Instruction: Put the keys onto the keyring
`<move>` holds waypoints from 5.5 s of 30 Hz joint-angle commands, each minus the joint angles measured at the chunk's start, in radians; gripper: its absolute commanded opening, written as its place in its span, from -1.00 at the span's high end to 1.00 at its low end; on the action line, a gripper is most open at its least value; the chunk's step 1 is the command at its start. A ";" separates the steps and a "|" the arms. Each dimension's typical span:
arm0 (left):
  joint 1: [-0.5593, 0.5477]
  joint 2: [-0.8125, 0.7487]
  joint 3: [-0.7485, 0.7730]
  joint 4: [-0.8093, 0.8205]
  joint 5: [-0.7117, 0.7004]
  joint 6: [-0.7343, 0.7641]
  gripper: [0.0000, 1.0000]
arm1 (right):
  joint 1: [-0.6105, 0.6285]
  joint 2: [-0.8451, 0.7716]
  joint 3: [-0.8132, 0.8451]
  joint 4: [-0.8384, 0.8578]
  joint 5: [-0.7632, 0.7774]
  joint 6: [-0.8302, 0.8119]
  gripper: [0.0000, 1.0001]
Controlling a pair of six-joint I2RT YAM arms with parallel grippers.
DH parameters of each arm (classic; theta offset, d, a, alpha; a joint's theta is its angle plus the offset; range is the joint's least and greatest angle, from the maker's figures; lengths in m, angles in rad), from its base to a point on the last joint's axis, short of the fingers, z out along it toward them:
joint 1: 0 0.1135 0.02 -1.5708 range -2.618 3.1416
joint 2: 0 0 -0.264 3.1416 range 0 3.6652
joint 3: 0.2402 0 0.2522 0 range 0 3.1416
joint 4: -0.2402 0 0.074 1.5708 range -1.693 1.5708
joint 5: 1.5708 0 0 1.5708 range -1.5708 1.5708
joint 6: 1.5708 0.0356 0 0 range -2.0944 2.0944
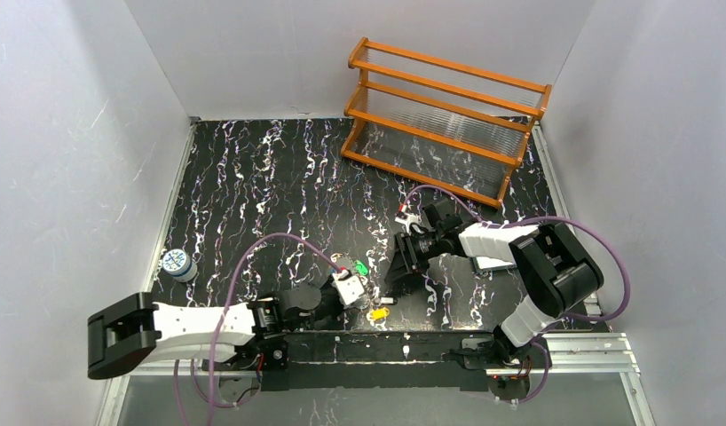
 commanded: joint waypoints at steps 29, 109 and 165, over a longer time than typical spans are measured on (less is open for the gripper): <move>0.002 0.072 0.033 -0.017 -0.059 -0.019 0.12 | 0.157 0.207 0.106 0.126 -0.003 0.183 0.50; 0.002 -0.213 -0.132 -0.022 -0.453 -0.519 -0.34 | 0.126 -0.025 0.106 -0.062 0.119 0.028 -0.12; 0.529 0.182 0.168 0.002 0.272 -0.628 -0.08 | -0.083 -0.010 -0.029 0.042 0.046 -0.019 0.13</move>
